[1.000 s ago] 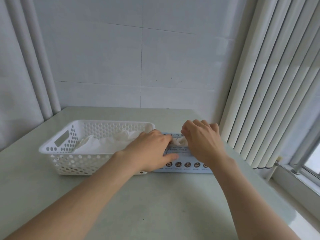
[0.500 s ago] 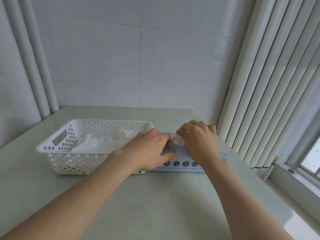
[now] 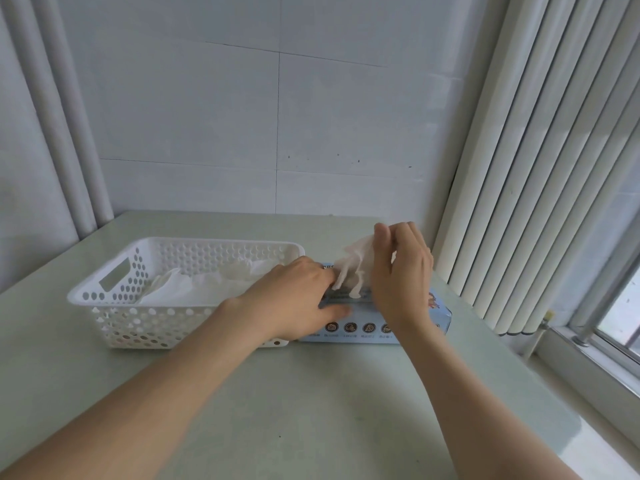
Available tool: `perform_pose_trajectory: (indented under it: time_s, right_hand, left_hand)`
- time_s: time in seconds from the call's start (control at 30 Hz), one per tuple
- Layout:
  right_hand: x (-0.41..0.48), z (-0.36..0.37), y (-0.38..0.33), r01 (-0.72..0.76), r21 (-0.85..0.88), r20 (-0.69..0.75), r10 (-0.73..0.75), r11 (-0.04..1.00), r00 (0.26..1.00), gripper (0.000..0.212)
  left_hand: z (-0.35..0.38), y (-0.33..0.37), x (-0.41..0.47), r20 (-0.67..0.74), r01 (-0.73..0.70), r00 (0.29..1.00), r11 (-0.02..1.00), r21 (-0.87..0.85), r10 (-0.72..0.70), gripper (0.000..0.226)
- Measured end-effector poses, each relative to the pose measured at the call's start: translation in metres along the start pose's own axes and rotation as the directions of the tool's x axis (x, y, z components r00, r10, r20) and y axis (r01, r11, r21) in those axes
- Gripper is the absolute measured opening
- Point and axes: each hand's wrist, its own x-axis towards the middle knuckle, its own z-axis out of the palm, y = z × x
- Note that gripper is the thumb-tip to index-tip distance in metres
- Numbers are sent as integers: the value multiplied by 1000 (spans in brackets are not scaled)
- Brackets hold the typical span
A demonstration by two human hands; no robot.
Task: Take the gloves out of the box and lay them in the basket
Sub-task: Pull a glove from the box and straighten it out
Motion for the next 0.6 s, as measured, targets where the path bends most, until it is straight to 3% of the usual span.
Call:
perform_pose_trajectory:
  time_s: [0.2, 0.33, 0.4, 0.6]
  right_hand:
    - [5, -4, -4, -280, 104, -8, 282, 954, 959, 54]
    - [18, -17, -6, -482, 379, -7, 523, 790, 852, 54]
    - [20, -23, -1, -497, 425, 36, 535, 756, 844, 53]
    - [19, -25, -10, -475, 524, 139, 479, 707, 867, 51]
  left_hand:
    - [-2, 0, -2, -3, 23, 1000, 999, -35, -23, 54]
    - [-1, 0, -3, -37, 33, 999, 992, -119, -38, 73]
    - [-1, 1, -4, -41, 22, 999, 991, -134, -27, 78]
    - [-4, 3, -6, 1, 11, 1000, 996, -93, -11, 66]
